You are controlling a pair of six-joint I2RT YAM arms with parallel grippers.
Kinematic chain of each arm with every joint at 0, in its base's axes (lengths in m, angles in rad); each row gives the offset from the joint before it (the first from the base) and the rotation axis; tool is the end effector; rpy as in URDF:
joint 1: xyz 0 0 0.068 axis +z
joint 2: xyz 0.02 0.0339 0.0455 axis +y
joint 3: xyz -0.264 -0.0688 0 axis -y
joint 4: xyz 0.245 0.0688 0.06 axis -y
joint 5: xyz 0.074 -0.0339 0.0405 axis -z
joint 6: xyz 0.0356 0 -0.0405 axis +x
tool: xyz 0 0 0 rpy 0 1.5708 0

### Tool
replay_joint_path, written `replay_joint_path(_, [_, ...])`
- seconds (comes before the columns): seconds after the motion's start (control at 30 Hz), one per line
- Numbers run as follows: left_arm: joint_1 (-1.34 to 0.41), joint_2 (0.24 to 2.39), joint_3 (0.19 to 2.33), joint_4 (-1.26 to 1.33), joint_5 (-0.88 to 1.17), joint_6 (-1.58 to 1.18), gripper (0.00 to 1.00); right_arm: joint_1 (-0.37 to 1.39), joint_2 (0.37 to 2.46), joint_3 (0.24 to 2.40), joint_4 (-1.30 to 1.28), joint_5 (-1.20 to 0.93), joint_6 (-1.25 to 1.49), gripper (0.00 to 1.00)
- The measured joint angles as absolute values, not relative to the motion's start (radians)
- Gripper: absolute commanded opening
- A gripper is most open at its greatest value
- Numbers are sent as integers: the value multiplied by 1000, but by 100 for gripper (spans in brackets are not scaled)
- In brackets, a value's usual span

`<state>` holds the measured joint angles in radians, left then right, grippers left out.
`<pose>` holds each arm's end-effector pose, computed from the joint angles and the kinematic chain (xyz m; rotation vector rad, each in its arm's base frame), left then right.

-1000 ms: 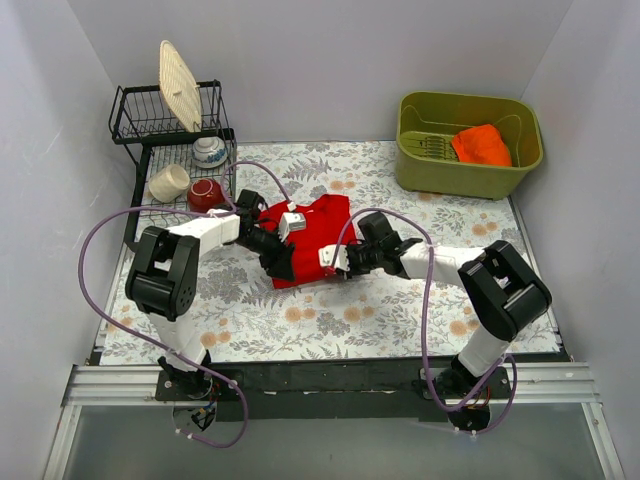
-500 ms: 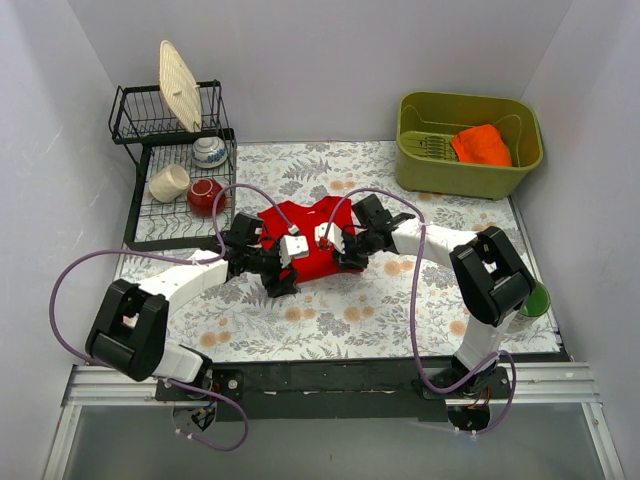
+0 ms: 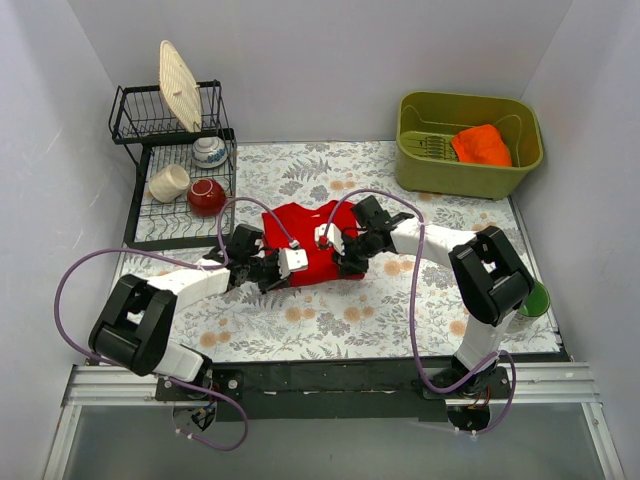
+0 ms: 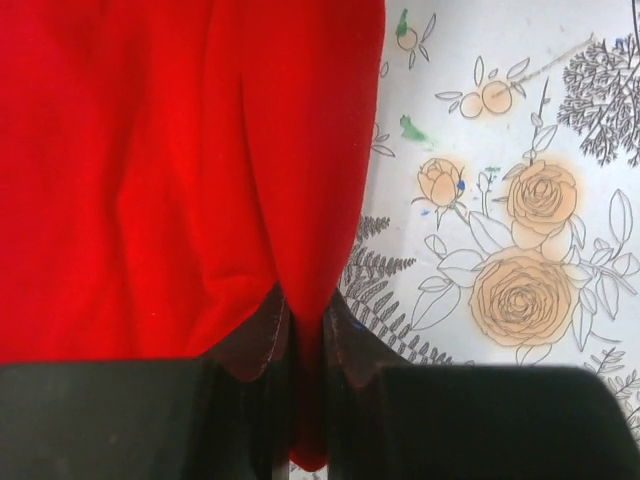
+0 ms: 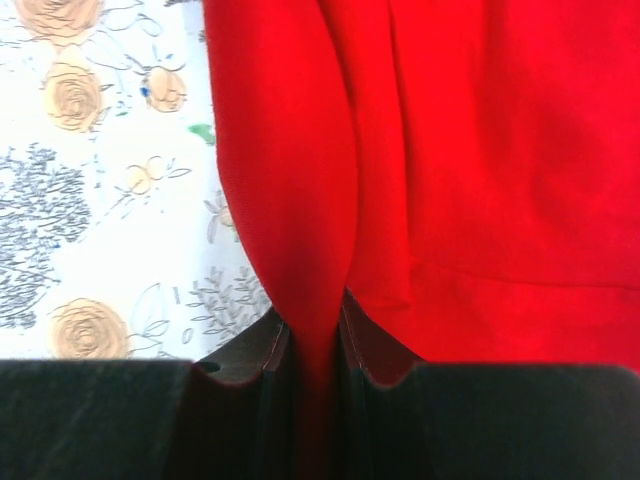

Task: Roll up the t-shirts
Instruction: Roll the T-shirt to the center of the board.

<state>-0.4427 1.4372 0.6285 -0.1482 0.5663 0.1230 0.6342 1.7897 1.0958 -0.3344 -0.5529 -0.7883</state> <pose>0.2243 -0.1275 0.1543 0.9191 2.3361 -0.8442 0.2772 0.2271 0.1713 -1.7733 1.7571 0.6507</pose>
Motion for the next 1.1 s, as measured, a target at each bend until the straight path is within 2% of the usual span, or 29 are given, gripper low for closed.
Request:
replay_joint_path(0.13, [-434,1434,680,-258,591,148,0,634,1791,1125,-422,-582,-804,24])
replay_joint_path(0.27, [-400,1462,842,-509,660,199,0,634,1803,1208,-596,-628,-867,23])
replay_joint_path(0.6, [-371,1684,1104,-975,818,300,0,620,1851,1308,-914,-740,-1014,22])
replay_joint_path(0.83, [-325,1856,1201,-1074,857,352,0,571,2065,1467,-1074,-832,-1093,20])
replay_joint_path(1.1, [-275,2068,1413,-1177,880,387,0,518,2189,1609,-1161,-870,-1132,20])
